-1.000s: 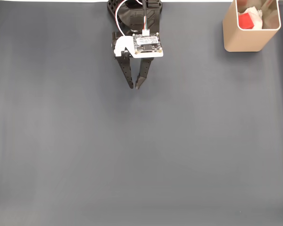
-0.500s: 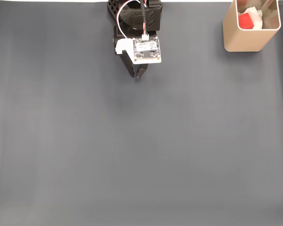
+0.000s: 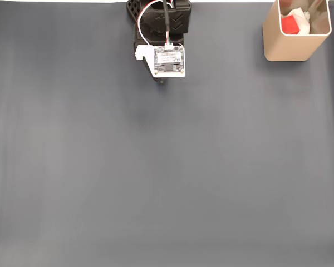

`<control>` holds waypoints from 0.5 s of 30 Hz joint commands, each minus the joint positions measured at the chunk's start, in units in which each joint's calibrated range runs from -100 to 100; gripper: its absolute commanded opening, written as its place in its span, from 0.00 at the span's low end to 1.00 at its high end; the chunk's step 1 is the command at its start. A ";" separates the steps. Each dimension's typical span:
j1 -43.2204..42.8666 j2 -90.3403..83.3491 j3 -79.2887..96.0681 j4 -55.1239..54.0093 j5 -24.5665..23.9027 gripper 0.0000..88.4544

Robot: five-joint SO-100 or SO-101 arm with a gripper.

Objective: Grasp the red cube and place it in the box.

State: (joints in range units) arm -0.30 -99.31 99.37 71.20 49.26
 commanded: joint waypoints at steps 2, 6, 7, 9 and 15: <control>0.23 -0.61 0.45 2.65 -1.03 0.00; 0.23 -0.61 0.45 3.72 -1.07 0.00; 0.23 -0.61 0.45 4.13 -1.12 0.00; 0.23 -0.61 0.45 4.37 -1.90 0.00; 0.01 -0.61 0.45 4.45 -1.27 0.00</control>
State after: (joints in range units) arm -0.30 -100.00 99.37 74.30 47.50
